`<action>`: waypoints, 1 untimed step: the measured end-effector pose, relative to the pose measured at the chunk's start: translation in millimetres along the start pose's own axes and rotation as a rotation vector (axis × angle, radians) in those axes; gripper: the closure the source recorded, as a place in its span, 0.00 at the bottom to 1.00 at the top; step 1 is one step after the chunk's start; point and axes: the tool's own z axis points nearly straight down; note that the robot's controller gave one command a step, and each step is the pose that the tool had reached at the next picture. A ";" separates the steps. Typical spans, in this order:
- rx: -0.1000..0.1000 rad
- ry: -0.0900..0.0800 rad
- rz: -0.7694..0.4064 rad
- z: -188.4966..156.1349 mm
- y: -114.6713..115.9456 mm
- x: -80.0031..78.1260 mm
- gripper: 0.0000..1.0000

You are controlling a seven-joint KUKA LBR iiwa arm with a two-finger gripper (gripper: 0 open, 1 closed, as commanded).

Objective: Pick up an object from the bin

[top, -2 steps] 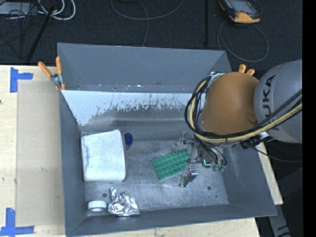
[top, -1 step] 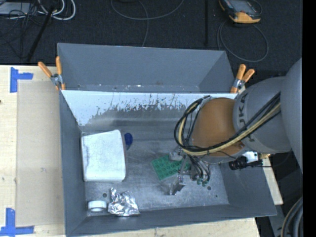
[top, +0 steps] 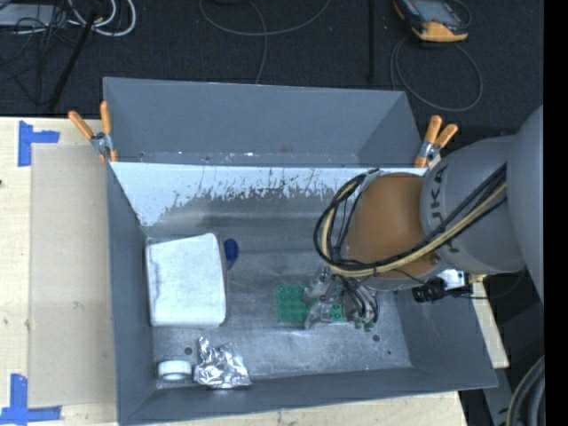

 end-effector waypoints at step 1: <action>0.004 0.015 0.007 -134.2 -5.6 -53.4 1.00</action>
Offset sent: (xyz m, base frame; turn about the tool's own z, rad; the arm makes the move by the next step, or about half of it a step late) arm 0.0452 -0.0159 0.1314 0.0063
